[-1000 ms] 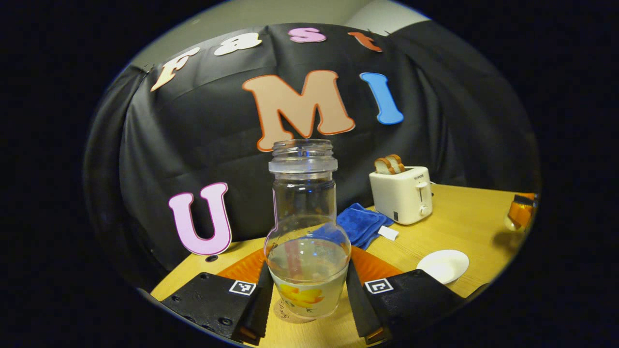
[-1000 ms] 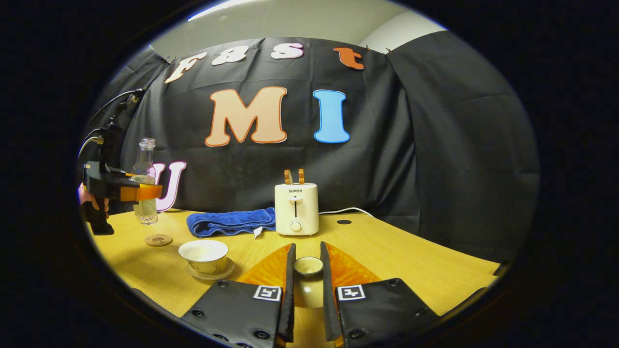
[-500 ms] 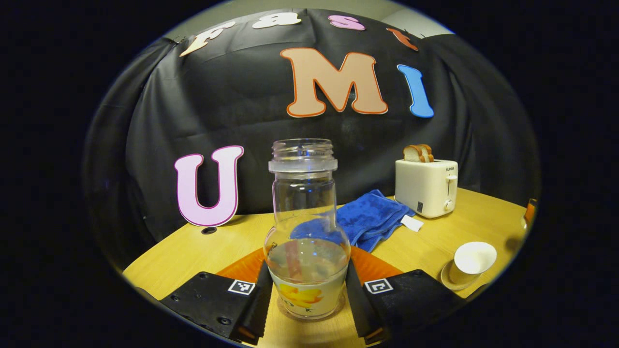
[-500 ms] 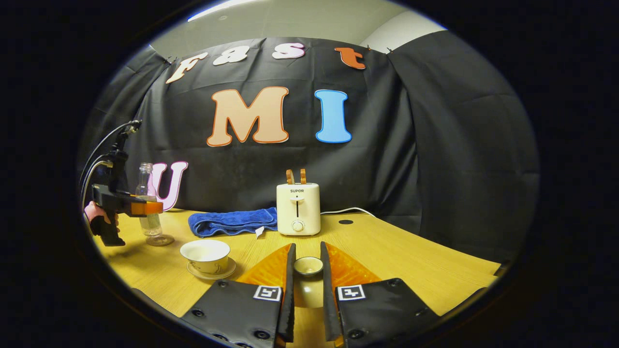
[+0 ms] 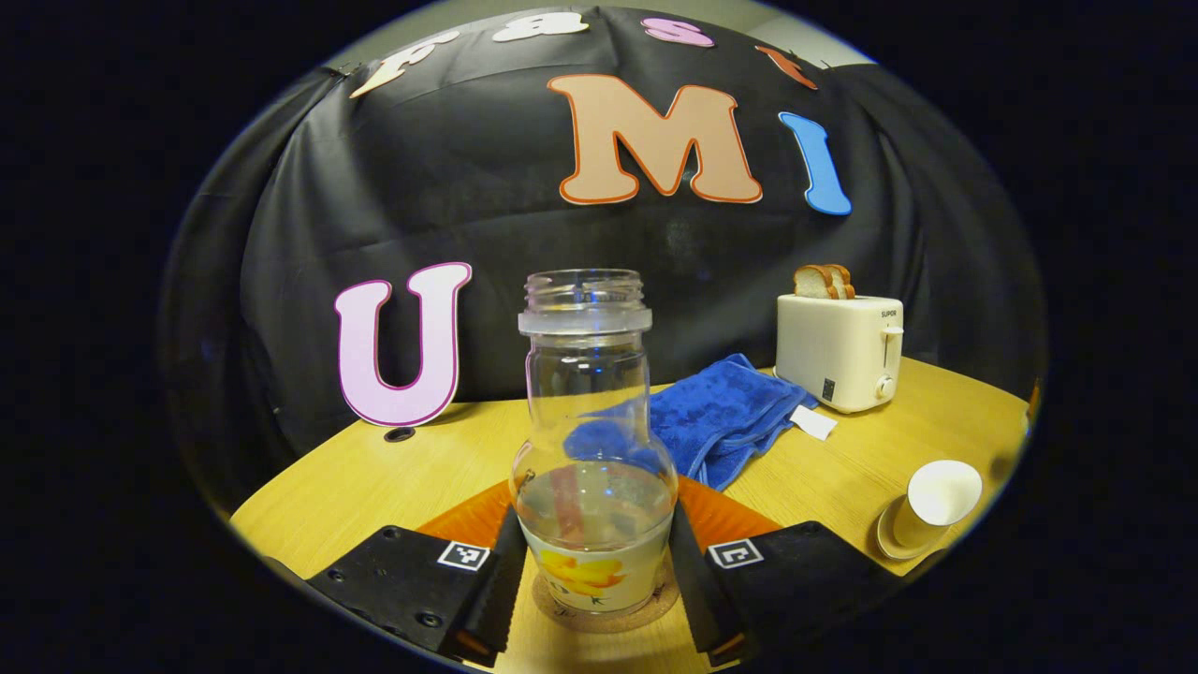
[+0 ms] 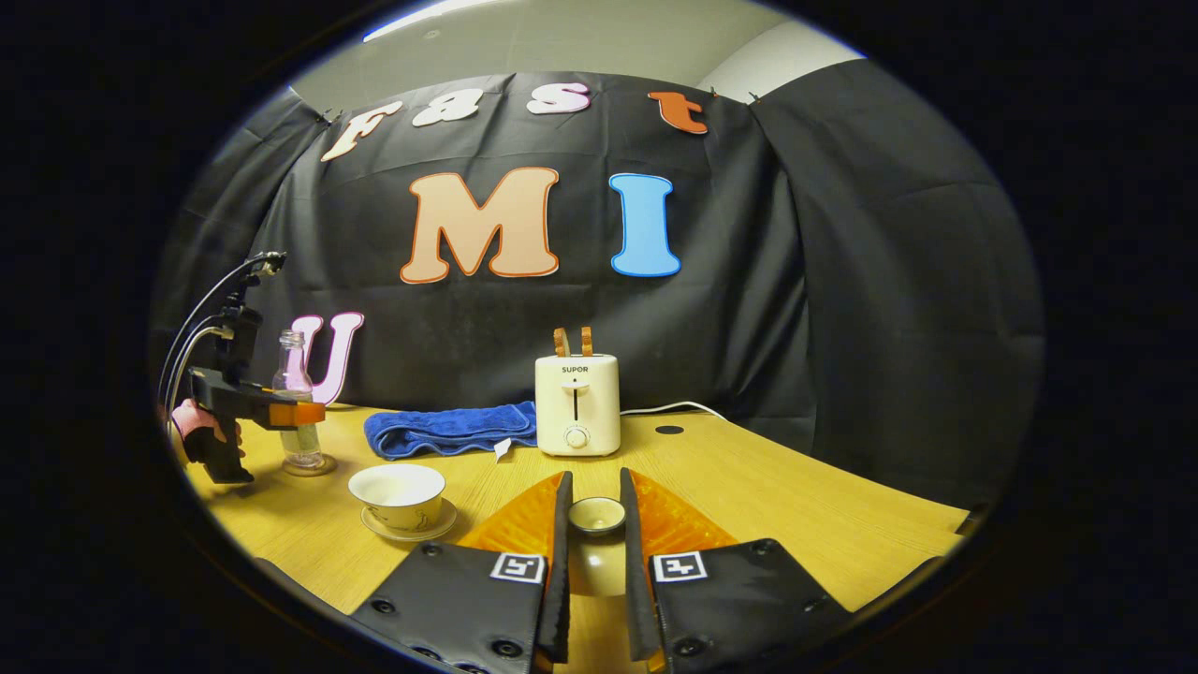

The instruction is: Open the teacup lid with one hand, grasp the water bottle and pour water into the teacup with the other hand; after pouring, place the water bottle on the coaster and then close the teacup lid.

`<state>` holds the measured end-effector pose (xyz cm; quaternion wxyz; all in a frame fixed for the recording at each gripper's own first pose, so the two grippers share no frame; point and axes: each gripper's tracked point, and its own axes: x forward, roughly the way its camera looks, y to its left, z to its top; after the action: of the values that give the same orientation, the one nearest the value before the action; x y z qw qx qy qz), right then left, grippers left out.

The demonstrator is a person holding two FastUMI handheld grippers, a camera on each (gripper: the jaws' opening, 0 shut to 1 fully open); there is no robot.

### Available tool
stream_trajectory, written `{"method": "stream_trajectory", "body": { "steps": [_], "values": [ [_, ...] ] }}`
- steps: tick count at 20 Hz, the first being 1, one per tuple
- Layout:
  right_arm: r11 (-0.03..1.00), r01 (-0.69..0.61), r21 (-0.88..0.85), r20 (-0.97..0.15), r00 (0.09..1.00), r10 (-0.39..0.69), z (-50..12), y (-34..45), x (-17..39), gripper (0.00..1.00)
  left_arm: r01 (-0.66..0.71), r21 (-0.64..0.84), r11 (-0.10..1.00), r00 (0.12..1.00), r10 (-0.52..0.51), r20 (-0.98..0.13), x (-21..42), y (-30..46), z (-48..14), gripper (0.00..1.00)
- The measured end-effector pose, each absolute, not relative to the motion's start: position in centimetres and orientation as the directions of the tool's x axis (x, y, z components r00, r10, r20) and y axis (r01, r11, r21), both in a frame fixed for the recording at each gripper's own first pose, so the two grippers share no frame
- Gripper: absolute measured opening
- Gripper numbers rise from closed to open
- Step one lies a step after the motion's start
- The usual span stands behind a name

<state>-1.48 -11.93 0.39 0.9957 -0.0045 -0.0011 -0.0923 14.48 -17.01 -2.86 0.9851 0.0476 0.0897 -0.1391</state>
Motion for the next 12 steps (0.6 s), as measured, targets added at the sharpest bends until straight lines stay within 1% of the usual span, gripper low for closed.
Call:
{"method": "stream_trajectory", "body": {
  "steps": [10,11,12],
  "values": [
    [0.983,0.184,-0.009,0.004,0.983,-0.184,0.48,-11.97,-1.51,0.28,0.286,0.047,0.957,0.943,-0.273,-0.192,14.31,-16.98,-3.06,0.74],
    [0.983,0.184,-0.009,0.003,0.983,-0.184,0.52,-11.95,-1.58,0.28,0.283,0.048,0.958,0.944,-0.269,-0.191,14.36,-16.82,-3.10,0.75],
    [0.983,0.184,-0.009,0.004,0.983,-0.184,0.50,-11.93,-1.49,0.27,0.284,0.046,0.958,0.944,-0.270,-0.191,14.33,-16.77,-3.07,0.81]
  ]
}}
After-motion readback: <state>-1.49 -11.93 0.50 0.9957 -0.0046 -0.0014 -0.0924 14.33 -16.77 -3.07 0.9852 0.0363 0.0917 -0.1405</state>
